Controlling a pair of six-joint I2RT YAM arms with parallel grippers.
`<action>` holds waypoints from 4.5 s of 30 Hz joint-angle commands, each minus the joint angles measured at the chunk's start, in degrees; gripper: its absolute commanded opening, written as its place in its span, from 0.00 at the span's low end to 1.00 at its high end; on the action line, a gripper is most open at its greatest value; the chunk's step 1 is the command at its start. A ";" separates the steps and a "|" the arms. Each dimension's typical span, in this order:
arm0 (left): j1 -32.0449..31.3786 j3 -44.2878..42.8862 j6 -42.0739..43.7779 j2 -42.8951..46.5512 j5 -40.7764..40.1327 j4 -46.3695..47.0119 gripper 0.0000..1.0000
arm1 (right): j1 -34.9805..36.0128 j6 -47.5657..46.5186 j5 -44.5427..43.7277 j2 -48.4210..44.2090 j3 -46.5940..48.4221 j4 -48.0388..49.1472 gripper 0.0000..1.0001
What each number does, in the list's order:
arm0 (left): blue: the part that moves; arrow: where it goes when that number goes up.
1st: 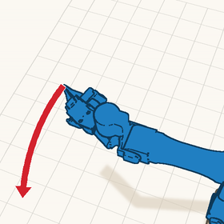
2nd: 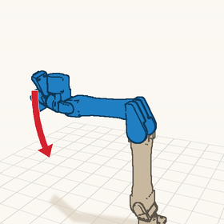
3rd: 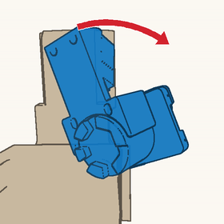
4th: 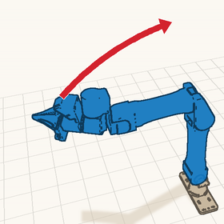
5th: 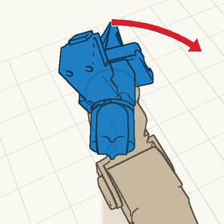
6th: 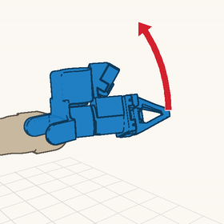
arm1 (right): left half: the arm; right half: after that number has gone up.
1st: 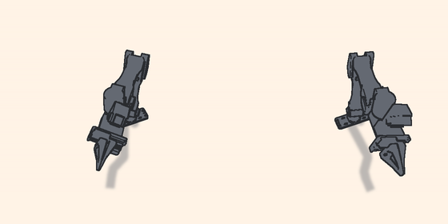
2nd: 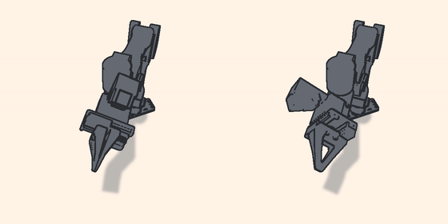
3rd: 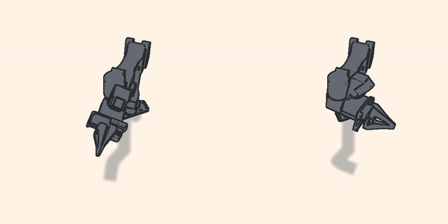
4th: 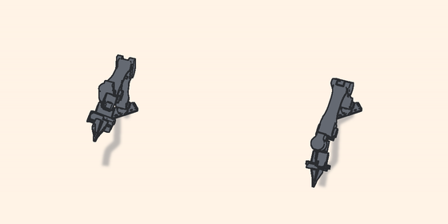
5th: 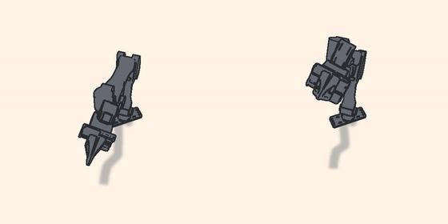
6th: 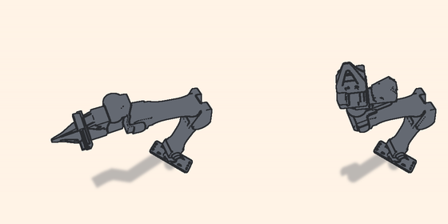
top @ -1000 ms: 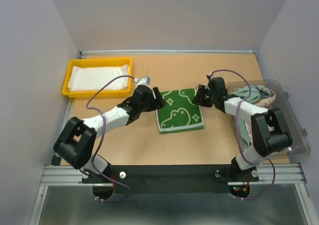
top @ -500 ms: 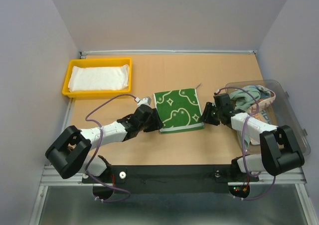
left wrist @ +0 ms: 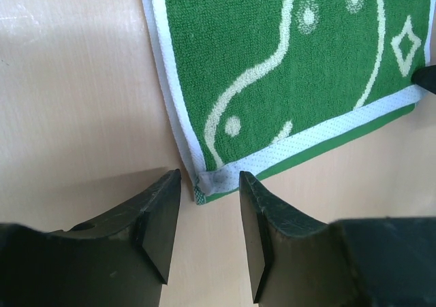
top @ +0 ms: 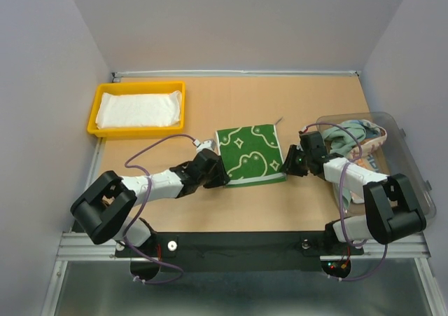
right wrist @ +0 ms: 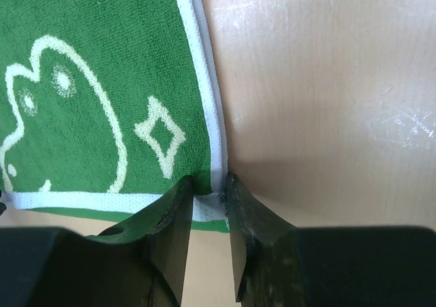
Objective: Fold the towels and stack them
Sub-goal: Fold the towel
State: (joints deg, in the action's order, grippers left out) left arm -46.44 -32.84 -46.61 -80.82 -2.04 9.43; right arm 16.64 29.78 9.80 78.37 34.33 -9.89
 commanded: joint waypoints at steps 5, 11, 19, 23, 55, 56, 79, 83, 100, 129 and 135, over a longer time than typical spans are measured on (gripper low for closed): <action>-0.59 -2.84 0.47 -0.13 -1.21 0.68 0.50 | 0.58 -0.86 3.03 -1.90 2.59 0.92 0.31; -0.76 -3.54 0.64 0.22 -1.73 -0.55 0.50 | 0.67 -0.60 3.91 -3.13 3.73 0.31 0.31; -1.02 -4.16 1.08 -0.39 -1.91 -0.99 0.50 | 0.67 -0.60 3.65 -3.31 3.82 -0.31 0.32; -1.20 -4.34 1.17 -0.66 -1.91 -1.17 0.50 | 0.67 -0.86 3.38 -2.87 3.38 -0.39 0.32; -2.26 -10.31 2.14 -6.02 -4.90 -6.18 0.39 | 0.67 -0.95 3.47 -0.41 0.13 2.42 0.01; -2.34 -10.40 2.05 -6.02 -4.99 -6.18 0.38 | 0.67 -0.95 3.47 -0.50 0.13 2.42 0.01; -2.78 -11.10 3.01 -6.81 -5.17 -9.34 0.22 | 0.76 -1.04 3.73 -0.76 0.22 3.03 0.01; -2.87 -11.63 3.28 -9.18 -3.85 -9.34 0.26 | 0.67 -0.95 3.82 -0.67 -0.22 3.12 0.01; -3.14 -14.36 4.24 -7.16 -6.74 -14.26 0.00 | 0.67 -0.69 4.17 -1.46 0.39 3.30 0.01; -4.36 -12.96 1.26 0.13 -2.00 -19.54 0.00 | 0.76 1.86 1.27 -12.80 -1.54 -6.37 0.01; -4.54 -13.91 1.52 1.89 -3.66 -20.94 0.00 | 0.76 1.51 0.22 -14.39 -0.23 -7.51 0.01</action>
State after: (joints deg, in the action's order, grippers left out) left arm -50.68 -46.35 -44.91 -81.76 -4.14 -10.00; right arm 16.95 31.33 11.94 65.47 32.93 -16.67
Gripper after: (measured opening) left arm 0.025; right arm 0.014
